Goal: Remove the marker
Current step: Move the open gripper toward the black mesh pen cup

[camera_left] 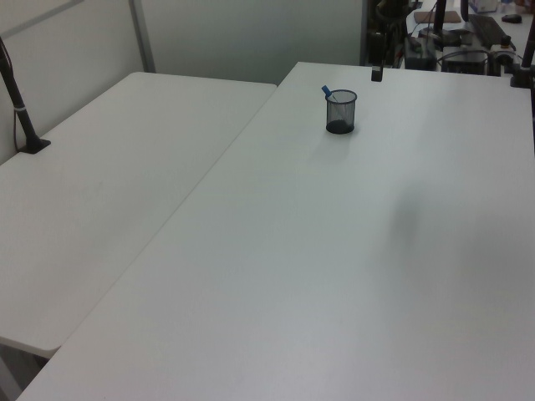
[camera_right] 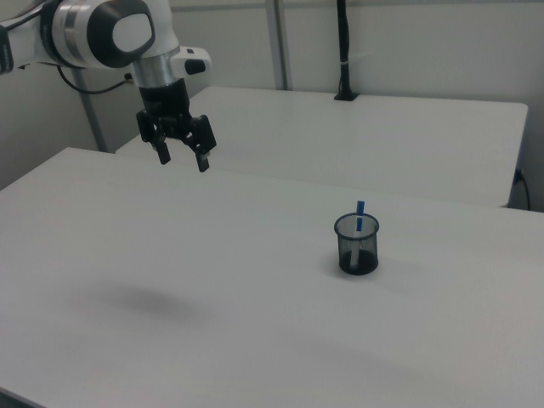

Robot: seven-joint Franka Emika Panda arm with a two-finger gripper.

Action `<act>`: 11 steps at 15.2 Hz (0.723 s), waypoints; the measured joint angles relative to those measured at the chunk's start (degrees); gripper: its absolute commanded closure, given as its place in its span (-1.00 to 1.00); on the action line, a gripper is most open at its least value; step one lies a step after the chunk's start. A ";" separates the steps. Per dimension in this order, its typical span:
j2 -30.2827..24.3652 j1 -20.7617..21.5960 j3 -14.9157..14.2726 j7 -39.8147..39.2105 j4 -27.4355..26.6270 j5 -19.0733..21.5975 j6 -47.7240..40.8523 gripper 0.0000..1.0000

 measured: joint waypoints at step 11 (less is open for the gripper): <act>9.26 -11.39 -0.44 -0.02 -0.42 -0.36 25.98 -1.00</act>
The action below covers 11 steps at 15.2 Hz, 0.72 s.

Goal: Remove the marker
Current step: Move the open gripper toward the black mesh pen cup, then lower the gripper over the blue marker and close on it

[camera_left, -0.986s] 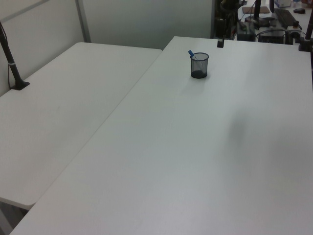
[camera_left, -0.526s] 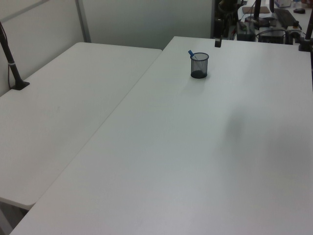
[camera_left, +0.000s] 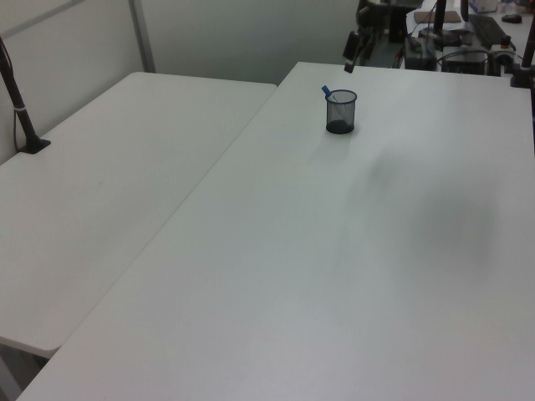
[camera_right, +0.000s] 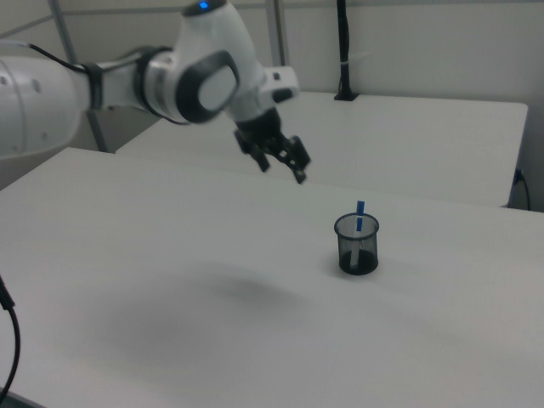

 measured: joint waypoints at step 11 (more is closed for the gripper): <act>14.73 -5.09 0.00 -2.38 1.26 0.00 28.88 -0.75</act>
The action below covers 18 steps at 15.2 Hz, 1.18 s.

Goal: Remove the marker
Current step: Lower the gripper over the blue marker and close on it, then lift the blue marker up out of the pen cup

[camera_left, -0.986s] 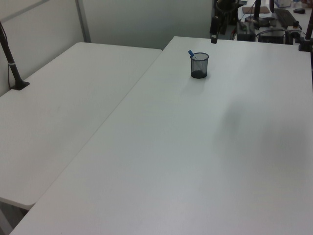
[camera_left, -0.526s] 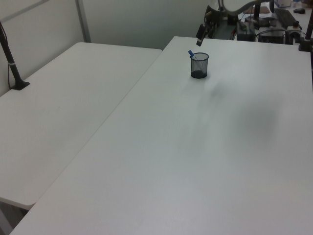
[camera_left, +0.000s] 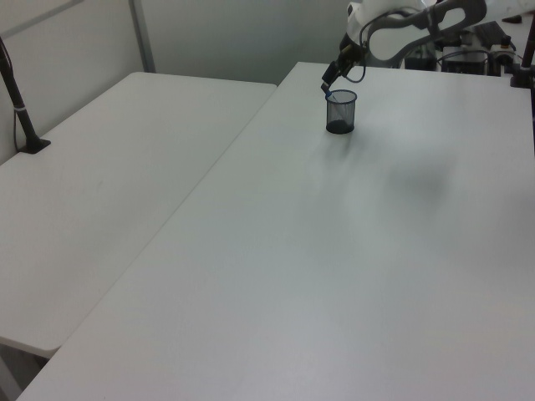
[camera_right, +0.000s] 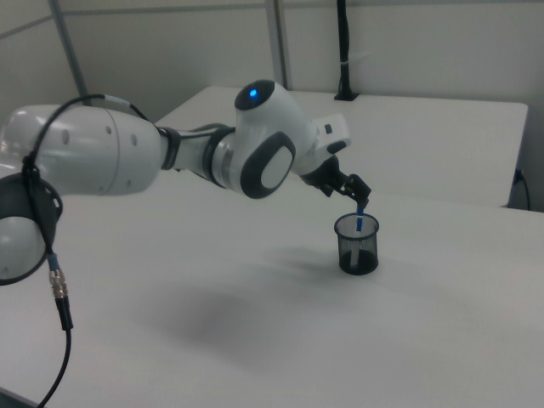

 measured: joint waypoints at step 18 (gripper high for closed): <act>5.19 -1.99 0.00 -2.03 2.62 -0.01 9.13 0.93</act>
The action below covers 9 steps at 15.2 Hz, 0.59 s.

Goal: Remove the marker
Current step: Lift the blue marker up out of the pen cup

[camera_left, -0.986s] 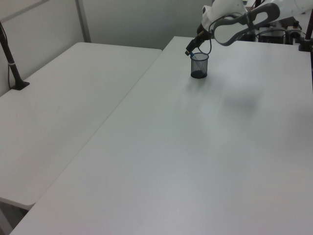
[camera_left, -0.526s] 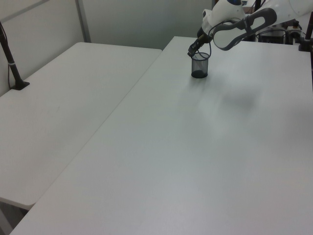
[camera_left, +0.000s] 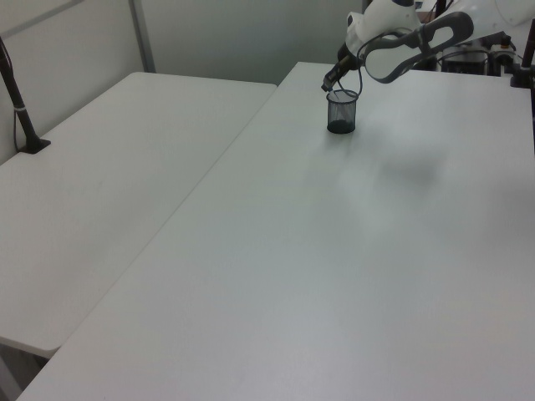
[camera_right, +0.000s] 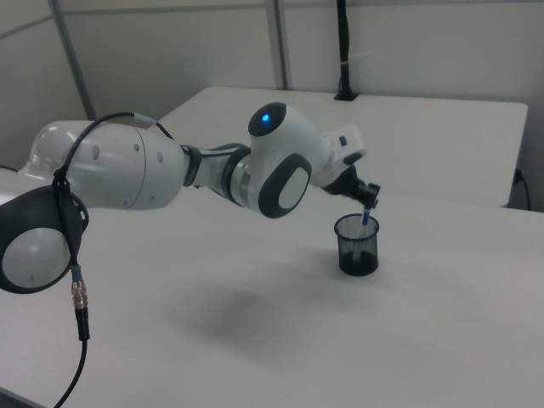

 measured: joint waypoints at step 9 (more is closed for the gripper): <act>-6.46 -0.22 0.81 -2.13 2.61 0.00 -4.79 0.91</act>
